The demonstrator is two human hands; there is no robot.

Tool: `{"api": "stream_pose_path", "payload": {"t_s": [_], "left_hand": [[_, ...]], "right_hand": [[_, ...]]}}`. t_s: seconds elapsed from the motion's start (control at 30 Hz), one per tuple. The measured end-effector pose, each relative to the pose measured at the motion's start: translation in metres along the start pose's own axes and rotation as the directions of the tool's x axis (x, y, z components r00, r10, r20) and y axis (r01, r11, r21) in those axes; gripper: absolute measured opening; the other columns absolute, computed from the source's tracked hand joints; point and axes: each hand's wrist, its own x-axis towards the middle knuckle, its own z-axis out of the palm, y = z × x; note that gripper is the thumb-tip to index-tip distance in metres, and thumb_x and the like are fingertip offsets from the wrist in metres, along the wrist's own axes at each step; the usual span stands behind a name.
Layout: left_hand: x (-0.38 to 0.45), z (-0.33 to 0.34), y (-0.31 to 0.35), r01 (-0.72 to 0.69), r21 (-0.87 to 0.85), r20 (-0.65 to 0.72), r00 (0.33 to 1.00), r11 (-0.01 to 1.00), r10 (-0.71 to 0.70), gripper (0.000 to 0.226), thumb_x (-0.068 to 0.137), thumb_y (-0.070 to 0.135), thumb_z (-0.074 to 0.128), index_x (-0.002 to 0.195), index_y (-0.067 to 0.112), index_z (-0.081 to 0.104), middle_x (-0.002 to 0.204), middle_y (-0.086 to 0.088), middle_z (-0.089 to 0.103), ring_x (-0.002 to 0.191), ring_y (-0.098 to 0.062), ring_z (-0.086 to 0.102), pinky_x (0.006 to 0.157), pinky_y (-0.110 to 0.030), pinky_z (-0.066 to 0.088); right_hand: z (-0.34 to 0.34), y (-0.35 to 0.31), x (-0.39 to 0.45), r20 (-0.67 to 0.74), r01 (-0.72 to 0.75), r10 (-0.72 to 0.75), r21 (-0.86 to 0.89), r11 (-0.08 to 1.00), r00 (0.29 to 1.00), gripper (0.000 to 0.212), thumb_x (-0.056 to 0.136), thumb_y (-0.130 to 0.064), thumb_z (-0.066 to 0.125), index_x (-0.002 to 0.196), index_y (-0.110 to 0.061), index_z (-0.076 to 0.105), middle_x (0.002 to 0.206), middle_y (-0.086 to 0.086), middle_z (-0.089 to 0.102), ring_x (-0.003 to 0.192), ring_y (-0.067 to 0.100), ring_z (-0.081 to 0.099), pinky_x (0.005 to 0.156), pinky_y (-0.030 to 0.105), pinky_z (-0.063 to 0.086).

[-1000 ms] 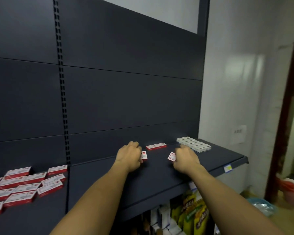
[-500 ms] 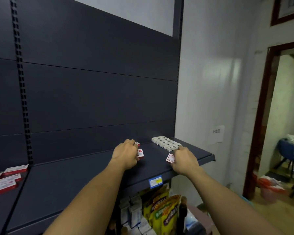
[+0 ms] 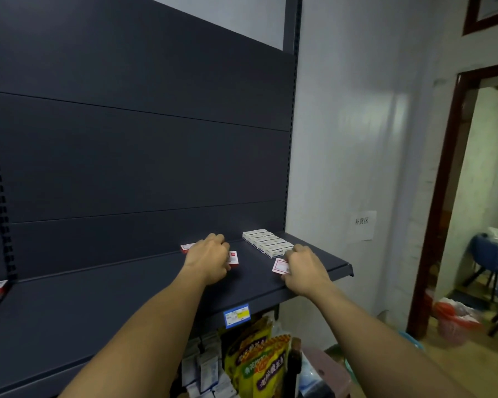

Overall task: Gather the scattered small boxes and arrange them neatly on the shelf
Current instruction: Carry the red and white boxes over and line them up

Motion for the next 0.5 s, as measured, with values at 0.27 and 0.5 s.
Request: {"api": "stream_pose_path", "payload": {"t_s": [0.27, 0.5], "left_hand": [[0.049, 0.026, -0.020, 0.039, -0.029, -0.015, 0.999, 0.999, -0.039, 0.038, 0.094, 0.037, 0.062, 0.125, 0.017, 0.061, 0.123, 0.001, 0.051, 0.118, -0.020, 0.047, 0.088, -0.033, 0.043], [0.085, 0.050, -0.057, 0.127, -0.066, 0.013, 0.992, 0.990, -0.126, 0.039, 0.094, 0.037, 0.063, 0.127, 0.017, 0.062, 0.121, 0.001, 0.051, 0.114, -0.018, 0.048, 0.089, -0.033, 0.046]], "right_hand": [[0.031, 0.003, 0.059, 0.009, 0.063, -0.063, 0.016, 0.998, 0.998, 0.045, 0.086, -0.030, 0.069, 0.126, -0.010, 0.060, 0.125, 0.008, 0.052, 0.115, 0.027, 0.050, 0.097, 0.035, 0.046], [0.051, -0.010, 0.126, -0.003, 0.148, -0.148, 0.037, 0.988, 0.989, 0.042, 0.088, -0.029, 0.067, 0.125, -0.010, 0.059, 0.122, 0.007, 0.051, 0.114, 0.026, 0.049, 0.099, 0.035, 0.044]]}}
